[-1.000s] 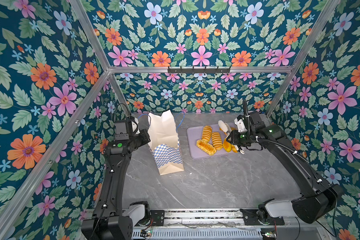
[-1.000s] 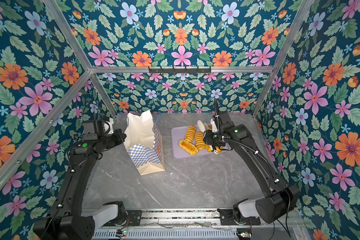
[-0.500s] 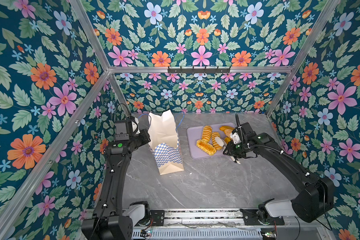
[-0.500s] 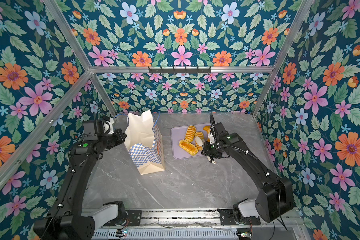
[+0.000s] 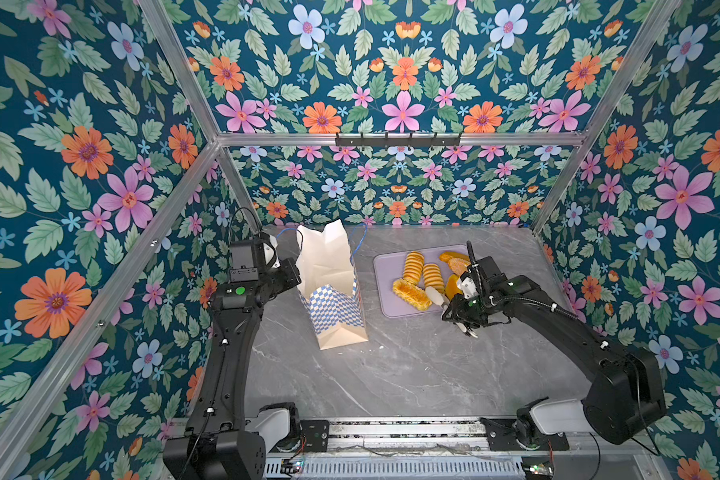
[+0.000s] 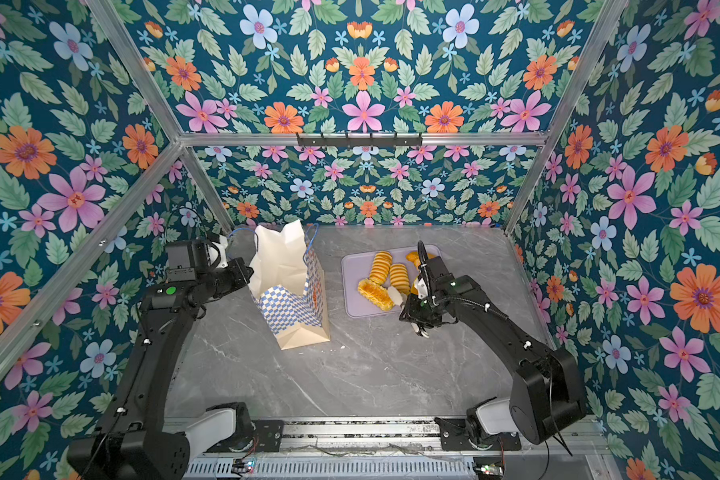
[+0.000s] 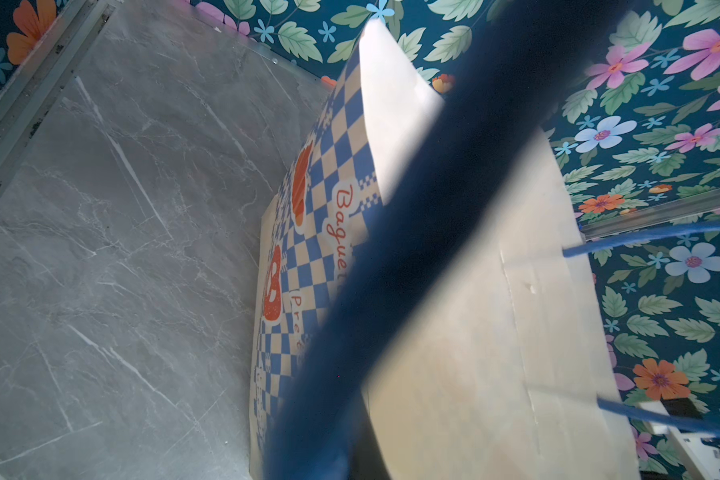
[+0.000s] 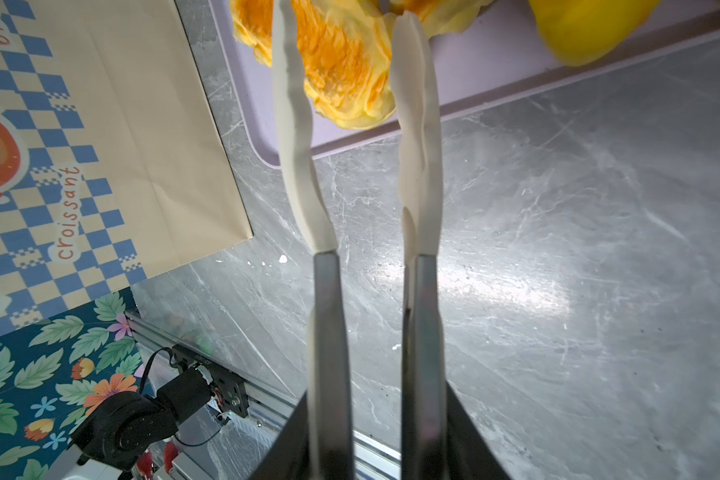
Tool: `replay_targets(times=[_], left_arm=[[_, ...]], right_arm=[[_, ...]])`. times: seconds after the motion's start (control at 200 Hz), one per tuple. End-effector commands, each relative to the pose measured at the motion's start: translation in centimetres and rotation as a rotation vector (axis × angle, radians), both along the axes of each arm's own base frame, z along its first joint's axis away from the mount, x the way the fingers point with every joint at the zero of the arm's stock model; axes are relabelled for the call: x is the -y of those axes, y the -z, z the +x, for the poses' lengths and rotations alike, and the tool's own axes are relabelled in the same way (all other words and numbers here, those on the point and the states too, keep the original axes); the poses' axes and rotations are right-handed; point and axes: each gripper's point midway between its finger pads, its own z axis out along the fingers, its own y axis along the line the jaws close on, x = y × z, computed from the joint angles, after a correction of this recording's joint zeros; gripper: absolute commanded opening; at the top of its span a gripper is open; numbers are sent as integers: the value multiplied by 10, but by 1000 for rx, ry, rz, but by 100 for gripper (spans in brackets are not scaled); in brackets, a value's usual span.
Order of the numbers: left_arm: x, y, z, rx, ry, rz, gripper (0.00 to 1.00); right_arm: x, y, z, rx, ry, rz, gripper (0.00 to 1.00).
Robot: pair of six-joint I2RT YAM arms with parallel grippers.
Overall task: Place the fake bread into the paper bag
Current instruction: 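Lower the tongs onto the yellow twisted bread and squeeze them shut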
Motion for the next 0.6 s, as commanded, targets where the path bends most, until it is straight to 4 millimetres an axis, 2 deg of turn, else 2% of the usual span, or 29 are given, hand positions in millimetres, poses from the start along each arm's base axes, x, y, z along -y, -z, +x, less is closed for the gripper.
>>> replay_targets(times=[0.0,0.595], left_arm=[[0,-3,2,12,-1,-1,1],[0,-1,3,7,1,-1,1]], right_arm=[[-3,2,0,-7,2,18,39],[-9,21,3,-49,-3,26,43]])
